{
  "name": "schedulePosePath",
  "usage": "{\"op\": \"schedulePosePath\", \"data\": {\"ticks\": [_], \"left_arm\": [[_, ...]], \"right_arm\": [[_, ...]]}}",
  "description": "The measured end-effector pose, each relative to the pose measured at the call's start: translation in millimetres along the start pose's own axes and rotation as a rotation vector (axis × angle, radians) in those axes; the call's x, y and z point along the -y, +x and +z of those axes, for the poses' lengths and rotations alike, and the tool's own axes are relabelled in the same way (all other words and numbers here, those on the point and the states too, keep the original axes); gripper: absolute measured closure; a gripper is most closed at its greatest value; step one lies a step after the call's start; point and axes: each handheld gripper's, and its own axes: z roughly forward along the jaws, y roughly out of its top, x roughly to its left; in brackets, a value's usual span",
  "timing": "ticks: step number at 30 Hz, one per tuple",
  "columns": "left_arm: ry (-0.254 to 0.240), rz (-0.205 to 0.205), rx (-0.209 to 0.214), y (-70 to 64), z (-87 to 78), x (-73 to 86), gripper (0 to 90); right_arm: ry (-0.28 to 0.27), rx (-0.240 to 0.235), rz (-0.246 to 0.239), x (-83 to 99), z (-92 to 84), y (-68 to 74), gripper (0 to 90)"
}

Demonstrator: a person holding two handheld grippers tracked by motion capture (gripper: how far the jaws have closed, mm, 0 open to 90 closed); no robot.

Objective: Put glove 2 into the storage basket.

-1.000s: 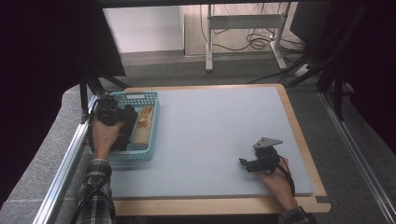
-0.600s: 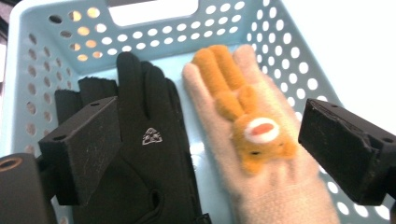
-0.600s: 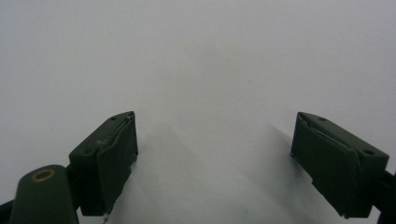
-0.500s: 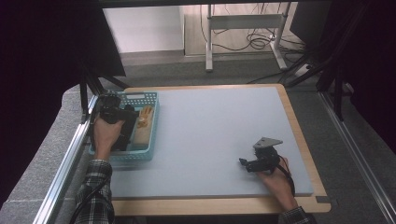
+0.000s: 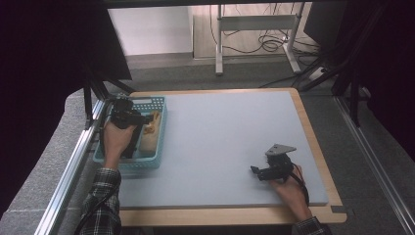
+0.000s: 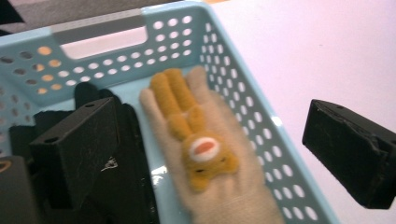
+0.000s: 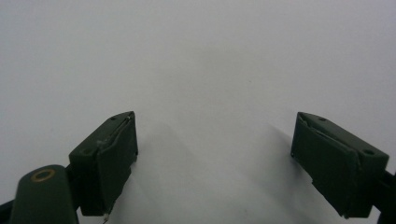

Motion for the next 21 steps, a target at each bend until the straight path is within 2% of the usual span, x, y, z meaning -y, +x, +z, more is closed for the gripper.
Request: {"op": "schedulePosePath", "data": {"ticks": [12,21], "left_arm": [[-0.026,0.053,0.06,-22.7,-0.4,-3.2,4.7],[-0.015,0.108,0.097,-46.1,7.1,-4.8,4.8]], "right_arm": [[0.0,0.0,0.0,0.0,0.0,0.0,14.2],[0.0,0.0,0.0,0.0,0.0,0.0,14.2]]}}
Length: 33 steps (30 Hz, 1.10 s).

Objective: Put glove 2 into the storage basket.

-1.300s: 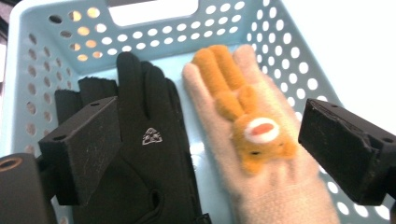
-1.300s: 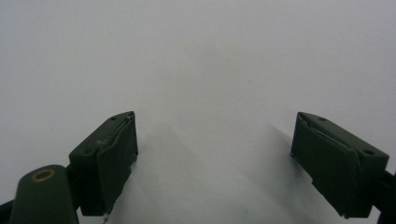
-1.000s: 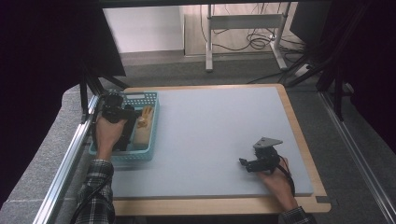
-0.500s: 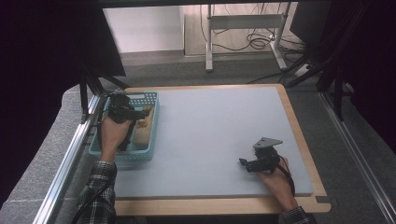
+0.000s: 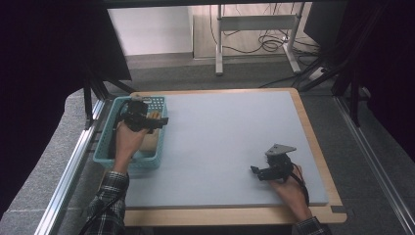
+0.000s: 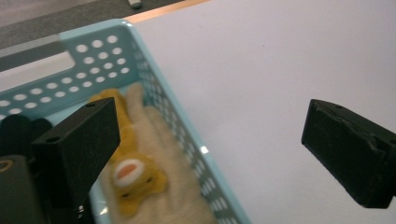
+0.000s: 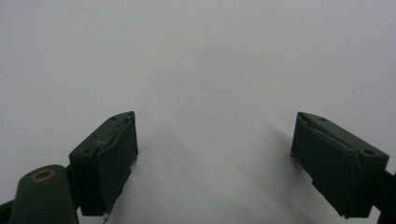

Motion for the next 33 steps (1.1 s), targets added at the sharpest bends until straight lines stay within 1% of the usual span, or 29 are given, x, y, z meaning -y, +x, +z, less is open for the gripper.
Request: {"op": "schedulePosePath", "data": {"ticks": [5,18,25,33], "left_arm": [[0.006,0.028,0.022,-13.1,5.4,-3.1,4.7],[-0.002,0.088,0.101,-47.9,18.5,-7.0,4.7],[-0.006,0.122,0.139,-67.0,24.1,-6.2,4.7],[-0.01,0.167,0.189,-91.8,27.9,-0.6,4.6]], "right_arm": [[0.0,0.001,0.0,0.0,0.0,0.1,14.2],[0.0,0.0,0.0,0.0,-0.1,0.0,14.2],[0.0,0.0,-0.001,0.0,-0.1,0.0,14.2],[0.0,0.0,-0.001,-0.1,0.0,0.0,14.2]]}}
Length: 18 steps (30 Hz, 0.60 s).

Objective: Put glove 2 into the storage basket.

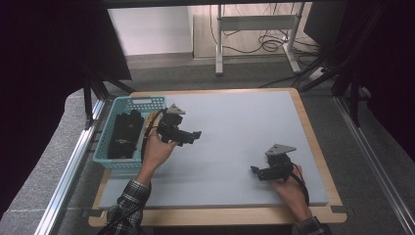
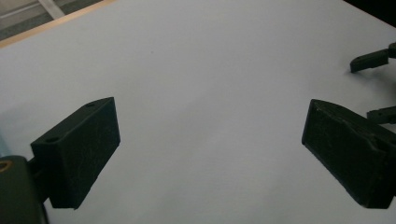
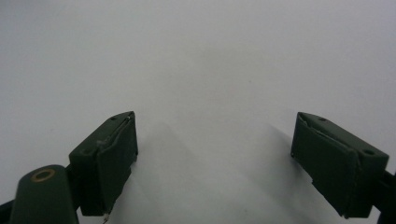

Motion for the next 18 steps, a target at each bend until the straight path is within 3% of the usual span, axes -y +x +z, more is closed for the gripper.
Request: {"op": "schedulePosePath", "data": {"ticks": [18], "left_arm": [[-0.001,0.077,0.056,-42.5,8.9,24.0,3.7]], "right_arm": [[0.0,0.001,-0.001,0.0,0.0,0.2,14.2]]}}
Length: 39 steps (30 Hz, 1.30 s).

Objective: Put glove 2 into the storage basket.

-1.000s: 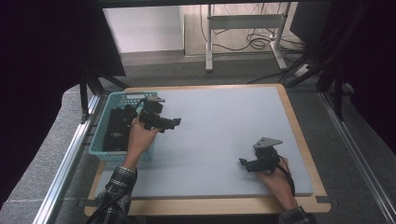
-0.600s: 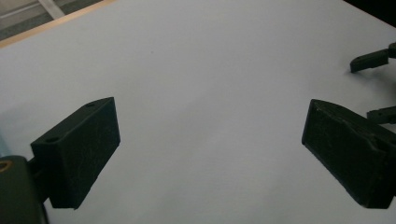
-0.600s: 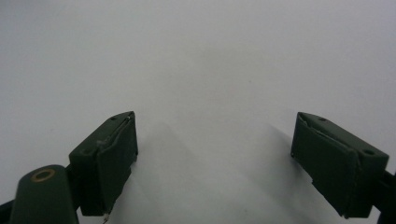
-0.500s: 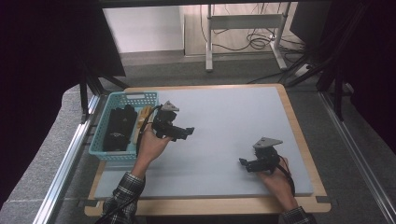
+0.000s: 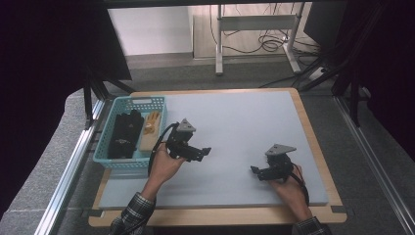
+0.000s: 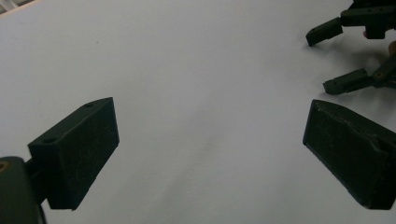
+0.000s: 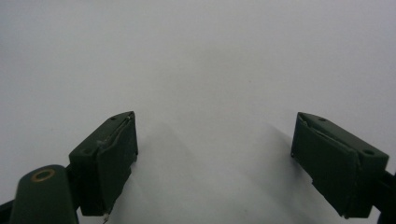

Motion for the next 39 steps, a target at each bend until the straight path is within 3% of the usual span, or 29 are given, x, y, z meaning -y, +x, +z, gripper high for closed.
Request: {"op": "schedulePosePath", "data": {"ticks": [4,8,13,22,28,34,39], "left_arm": [[0.002,0.017,0.007,-7.2,1.6,7.2,3.4],[-0.001,0.008,0.03,-11.4,3.2,17.8,3.2],[0.019,0.016,0.021,-15.7,7.5,33.4,3.1],[0.05,0.003,0.044,-20.4,19.9,57.6,3.0],[0.083,-0.004,0.041,-22.8,30.4,71.0,2.9],[0.117,0.015,0.012,-24.5,38.4,80.4,2.9],[0.109,0.038,-0.015,-28.3,40.0,82.9,2.4]], "right_arm": [[-0.001,0.0,0.001,0.0,0.0,0.1,14.2],[0.0,0.0,0.001,0.0,0.0,0.1,14.2],[-0.001,0.0,0.001,0.0,0.0,0.2,14.2],[-0.001,0.001,0.001,-0.1,0.0,0.3,14.2],[-0.001,0.002,0.0,-0.1,-0.1,0.4,14.2],[-0.001,0.002,0.0,-0.1,-0.1,0.4,14.2],[-0.001,0.002,0.0,-0.1,0.0,0.4,14.2]]}}
